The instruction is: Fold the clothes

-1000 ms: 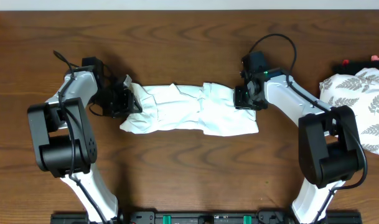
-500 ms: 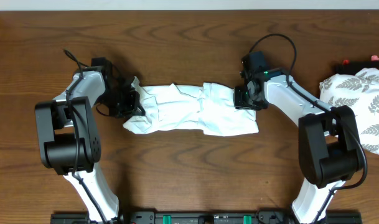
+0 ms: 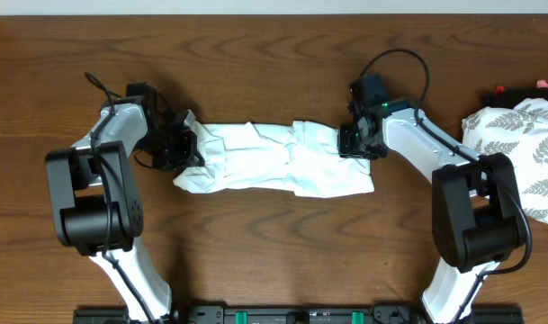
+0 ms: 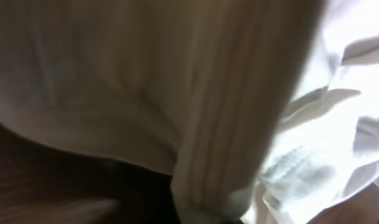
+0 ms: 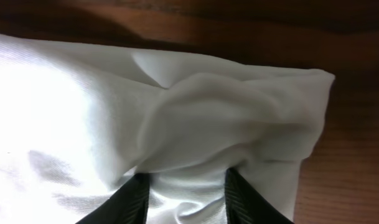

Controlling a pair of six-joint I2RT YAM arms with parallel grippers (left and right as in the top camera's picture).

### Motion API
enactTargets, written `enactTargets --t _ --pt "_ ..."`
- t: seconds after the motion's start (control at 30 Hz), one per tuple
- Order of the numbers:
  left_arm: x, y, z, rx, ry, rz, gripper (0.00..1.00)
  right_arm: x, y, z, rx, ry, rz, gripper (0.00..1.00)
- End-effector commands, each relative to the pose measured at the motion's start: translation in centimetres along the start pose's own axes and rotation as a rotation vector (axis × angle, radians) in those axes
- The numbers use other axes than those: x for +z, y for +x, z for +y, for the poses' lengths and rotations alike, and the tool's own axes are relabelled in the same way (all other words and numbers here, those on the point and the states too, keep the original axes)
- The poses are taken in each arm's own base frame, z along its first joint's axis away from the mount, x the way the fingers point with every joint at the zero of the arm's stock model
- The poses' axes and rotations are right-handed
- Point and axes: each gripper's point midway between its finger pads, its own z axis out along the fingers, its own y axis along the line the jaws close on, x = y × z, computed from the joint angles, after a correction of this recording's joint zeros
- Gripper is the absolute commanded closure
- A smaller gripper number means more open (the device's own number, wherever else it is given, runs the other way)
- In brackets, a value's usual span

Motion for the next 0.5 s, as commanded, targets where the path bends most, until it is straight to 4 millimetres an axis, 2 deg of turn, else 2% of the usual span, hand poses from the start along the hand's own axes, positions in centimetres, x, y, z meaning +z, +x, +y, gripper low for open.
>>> enactTargets --t 0.0,0.13,0.23,0.33,0.47 --pt "-1.5 0.1 2.5 -0.031 -0.142 -0.025 0.94 -1.0 0.1 1.0 -0.053 -0.034 -0.015 0.6" --pt "-2.5 -0.4 4.1 -0.08 -0.236 -0.062 0.94 -5.8 -1.8 2.4 -0.097 -0.079 -0.145 0.55" --pt "-3.7 -1.0 5.2 -0.103 -0.298 -0.105 0.94 -9.0 -2.5 2.9 -0.113 -0.101 -0.221 0.53" --pt "-5.4 -1.6 6.2 -0.134 -0.354 -0.165 0.94 -11.3 -2.8 2.6 -0.103 -0.108 -0.272 0.53" --pt "-8.6 -2.5 7.7 -0.164 -0.431 -0.268 0.94 -13.5 -3.0 0.9 -0.062 -0.1 -0.304 0.54"
